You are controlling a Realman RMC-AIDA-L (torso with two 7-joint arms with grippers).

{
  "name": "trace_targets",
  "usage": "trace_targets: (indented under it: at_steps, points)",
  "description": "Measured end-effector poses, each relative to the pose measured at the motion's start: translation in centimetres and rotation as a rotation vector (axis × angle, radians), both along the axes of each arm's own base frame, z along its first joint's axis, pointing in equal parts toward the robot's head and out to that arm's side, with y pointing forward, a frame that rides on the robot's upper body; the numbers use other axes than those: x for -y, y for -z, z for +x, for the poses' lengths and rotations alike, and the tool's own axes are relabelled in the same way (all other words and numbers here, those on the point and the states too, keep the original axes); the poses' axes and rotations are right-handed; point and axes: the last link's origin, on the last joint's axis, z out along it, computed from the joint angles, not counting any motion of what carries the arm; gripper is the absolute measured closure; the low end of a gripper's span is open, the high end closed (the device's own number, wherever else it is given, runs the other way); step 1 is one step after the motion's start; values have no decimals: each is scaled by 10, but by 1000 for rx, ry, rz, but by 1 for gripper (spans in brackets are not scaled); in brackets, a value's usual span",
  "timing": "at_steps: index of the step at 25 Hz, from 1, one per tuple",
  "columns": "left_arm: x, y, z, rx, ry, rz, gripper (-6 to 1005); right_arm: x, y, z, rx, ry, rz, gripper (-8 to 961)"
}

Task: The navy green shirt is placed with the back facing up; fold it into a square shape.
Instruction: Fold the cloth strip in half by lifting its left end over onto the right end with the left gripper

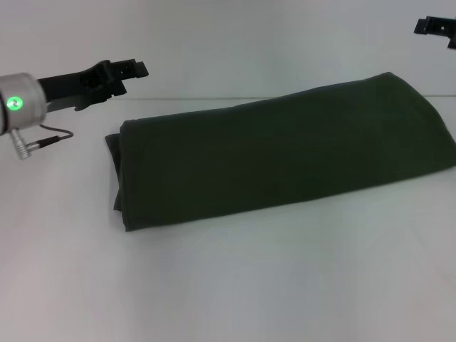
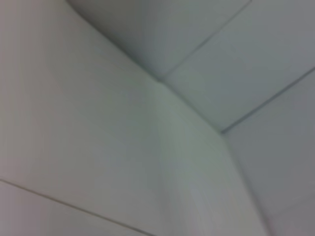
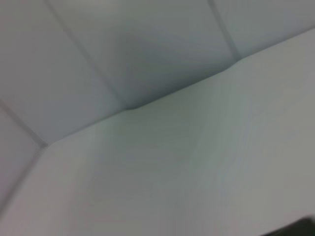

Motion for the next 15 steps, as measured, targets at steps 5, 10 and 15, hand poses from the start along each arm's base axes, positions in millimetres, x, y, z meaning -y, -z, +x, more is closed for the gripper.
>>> trace_targets:
  at_steps: [5, 10, 15]
  points:
    - [32, -8, -21, 206, 7, -97, 353, 51, 2, 24, -251, -59, -72, 62]
    - [65, -14, -52, 332, -54, -112, 354, 88, 5, 47, -413, -72, -89, 43]
    - [80, -22, -65, 364, -70, -97, 354, 104, 4, 53, -485, -87, -102, 39]
